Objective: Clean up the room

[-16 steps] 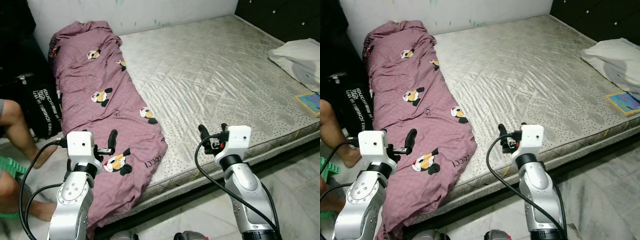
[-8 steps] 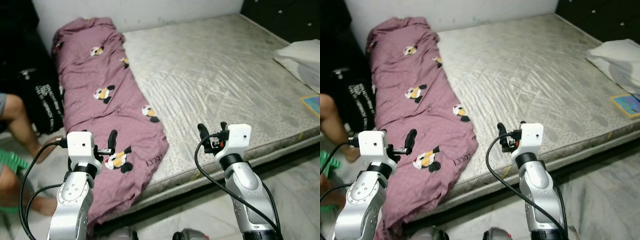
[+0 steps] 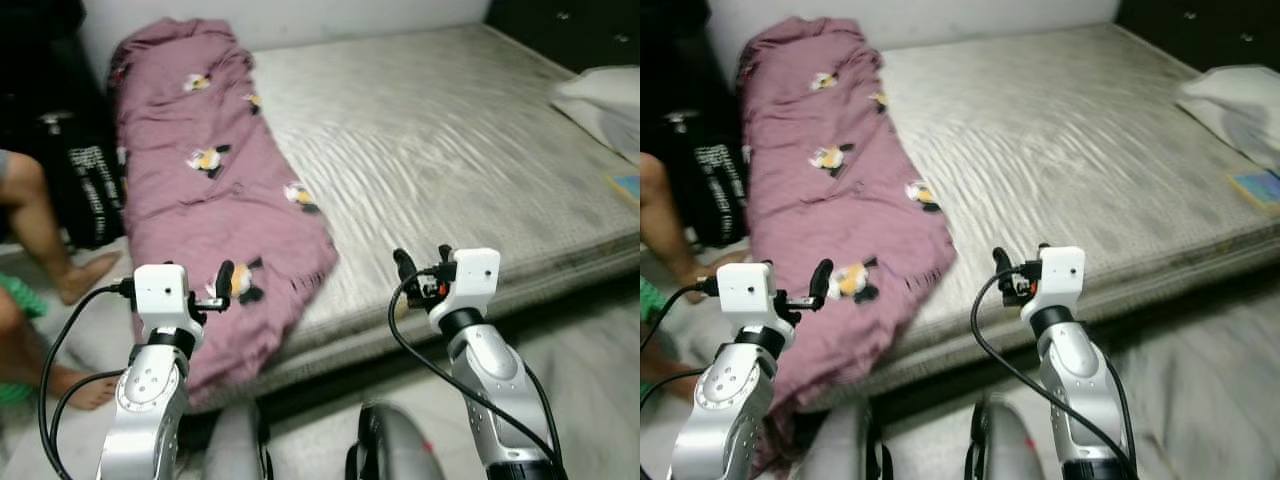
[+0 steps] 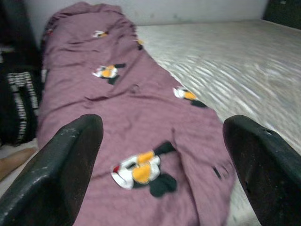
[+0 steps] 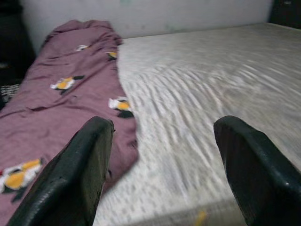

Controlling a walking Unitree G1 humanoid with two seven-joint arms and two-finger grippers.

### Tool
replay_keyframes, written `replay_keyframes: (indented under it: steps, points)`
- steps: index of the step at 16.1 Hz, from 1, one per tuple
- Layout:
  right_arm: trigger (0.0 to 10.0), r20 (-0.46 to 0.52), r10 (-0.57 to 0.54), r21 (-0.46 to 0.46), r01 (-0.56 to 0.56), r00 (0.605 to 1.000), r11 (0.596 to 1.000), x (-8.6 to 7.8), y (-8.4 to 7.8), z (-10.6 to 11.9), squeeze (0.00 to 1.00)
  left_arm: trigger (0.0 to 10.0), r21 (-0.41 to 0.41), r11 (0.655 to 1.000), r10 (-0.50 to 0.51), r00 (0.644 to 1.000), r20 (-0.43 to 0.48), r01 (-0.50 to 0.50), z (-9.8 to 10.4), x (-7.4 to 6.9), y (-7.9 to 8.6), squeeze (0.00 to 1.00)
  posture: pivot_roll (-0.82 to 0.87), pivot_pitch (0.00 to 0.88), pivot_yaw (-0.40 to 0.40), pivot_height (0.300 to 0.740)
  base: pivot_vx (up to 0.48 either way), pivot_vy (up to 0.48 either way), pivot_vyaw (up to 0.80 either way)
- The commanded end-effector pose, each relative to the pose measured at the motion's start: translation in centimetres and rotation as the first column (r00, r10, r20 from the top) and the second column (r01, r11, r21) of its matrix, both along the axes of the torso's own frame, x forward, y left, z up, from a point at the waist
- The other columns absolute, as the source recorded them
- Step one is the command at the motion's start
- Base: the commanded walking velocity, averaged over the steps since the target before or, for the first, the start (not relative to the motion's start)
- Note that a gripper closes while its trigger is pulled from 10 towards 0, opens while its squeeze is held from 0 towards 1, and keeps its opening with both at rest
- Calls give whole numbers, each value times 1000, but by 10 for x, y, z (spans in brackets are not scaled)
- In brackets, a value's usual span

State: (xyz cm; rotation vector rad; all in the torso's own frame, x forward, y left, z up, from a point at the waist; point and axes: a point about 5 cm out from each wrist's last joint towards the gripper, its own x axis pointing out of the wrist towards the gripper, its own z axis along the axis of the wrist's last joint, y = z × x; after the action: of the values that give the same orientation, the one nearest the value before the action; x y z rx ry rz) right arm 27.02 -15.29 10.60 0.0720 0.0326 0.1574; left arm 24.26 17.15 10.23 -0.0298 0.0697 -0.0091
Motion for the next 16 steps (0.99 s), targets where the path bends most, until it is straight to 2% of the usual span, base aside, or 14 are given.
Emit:
replay_keyframes:
  steps: [1, 3, 10, 14, 16]
  points:
    - [10000, 4, 1, -3, -1, 1000, 1000, -1, -1, 2, 0, 10000, 5, 1000, -6, 1000, 2, 6, 1, 0, -1, 0, -10, 93, 10, 602, 0, 0, 0]
    - [10000, 3, 5, -4, -5, 1000, 1000, 0, -1, 2, 0, 10000, -2, 1000, -30, 1000, -2, 30, 1, -1, -5, 0, -11, 95, 6, 602, 0, 0, 0]
    - [10000, 8, 36, -20, -36, 999, 999, -1, 1, 4, 0, 10000, -45, 999, -20, 1000, 14, 20, 5, -4, -2, 0, -7, 103, -2, 602, 0, 0, 0]
    - [10000, 9, 41, -24, -41, 999, 999, -1, 2, 4, 0, 10000, -57, 998, -21, 1000, 6, 21, 4, -4, -1, 0, -8, 107, -2, 602, 270, 0, 713]
    - [10000, 6, 45, -24, -45, 999, 999, -1, 2, 3, 0, 10000, -62, 998, -19, 1000, 6, 20, 4, -5, -1, 0, -7, 109, -3, 602, 300, 0, 0]
